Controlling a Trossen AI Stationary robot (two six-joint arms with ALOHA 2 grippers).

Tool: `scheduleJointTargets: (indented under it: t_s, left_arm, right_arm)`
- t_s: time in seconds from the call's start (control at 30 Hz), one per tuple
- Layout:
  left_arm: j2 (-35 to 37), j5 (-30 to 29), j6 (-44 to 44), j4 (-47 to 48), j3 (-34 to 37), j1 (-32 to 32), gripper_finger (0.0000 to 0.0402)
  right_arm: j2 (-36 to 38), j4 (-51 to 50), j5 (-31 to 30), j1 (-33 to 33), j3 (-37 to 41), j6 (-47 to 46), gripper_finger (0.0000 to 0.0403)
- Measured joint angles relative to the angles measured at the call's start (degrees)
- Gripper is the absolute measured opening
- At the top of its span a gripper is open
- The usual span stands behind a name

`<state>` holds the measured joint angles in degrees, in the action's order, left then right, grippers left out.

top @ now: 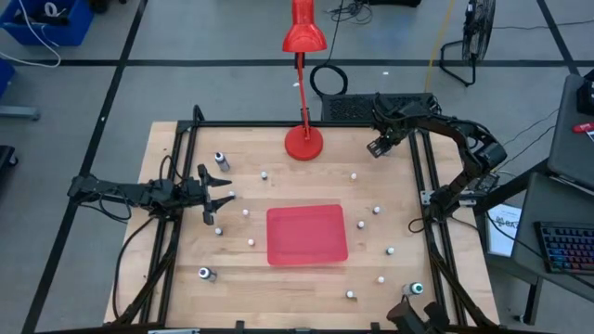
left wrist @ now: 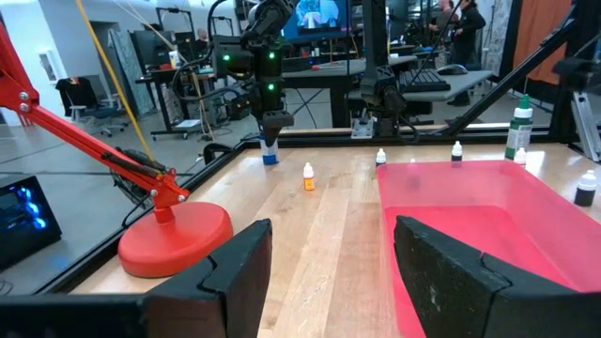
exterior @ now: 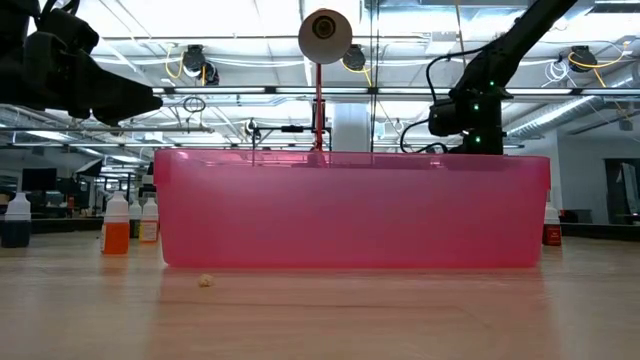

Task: Pick & Place food coloring
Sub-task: Put the large blue food coloring bottle into the pink bin

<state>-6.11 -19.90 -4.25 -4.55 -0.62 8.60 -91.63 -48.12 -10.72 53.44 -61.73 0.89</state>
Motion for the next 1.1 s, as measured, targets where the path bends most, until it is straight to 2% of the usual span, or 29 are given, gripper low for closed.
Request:
scheduleJointTargets:
  t_s: [0.13,0.27,0.4,0.5,0.63,0.77,0.9,1.1]
  left_arm:
    - [0.0,0.0,0.0,0.0,0.0,0.0,0.0225]
    - [0.0,0.0,0.0,0.0,0.0,0.0,0.0225]
    - [0.0,0.0,0.0,0.0,0.0,0.0,0.0225]
    - [0.0,0.0,0.0,0.0,0.0,0.0,0.0225]
    - [0.0,0.0,0.0,0.0,0.0,0.0,0.0225]
    - [0.0,0.0,0.0,0.0,0.0,0.0,0.0225]
    - [0.0,0.0,0.0,0.0,0.0,0.0,0.0225]
    - [0.0,0.0,0.0,0.0,0.0,0.0,0.0225]
  right_arm:
    - [6.1,-3.4,0.0,-4.0,-1.3,0.7,0.0123]
    - [14.7,-8.6,0.2,-11.3,-4.8,-1.3,0.0123]
    - [22.1,-13.6,-0.5,-23.7,-11.0,-5.9,0.0123]
    - [23.3,-17.7,-6.4,-36.6,-17.2,-12.3,0.0123]
    - [19.0,-21.0,-14.2,-53.4,-26.4,-18.4,0.0123]
    - [10.2,-21.1,-16.1,-64.1,-34.2,-18.8,0.0123]
    - [0.7,-23.3,-15.1,-68.1,-39.1,-17.2,0.0123]
    - [-12.0,-26.4,-7.2,-68.6,-39.9,-13.2,0.0123]
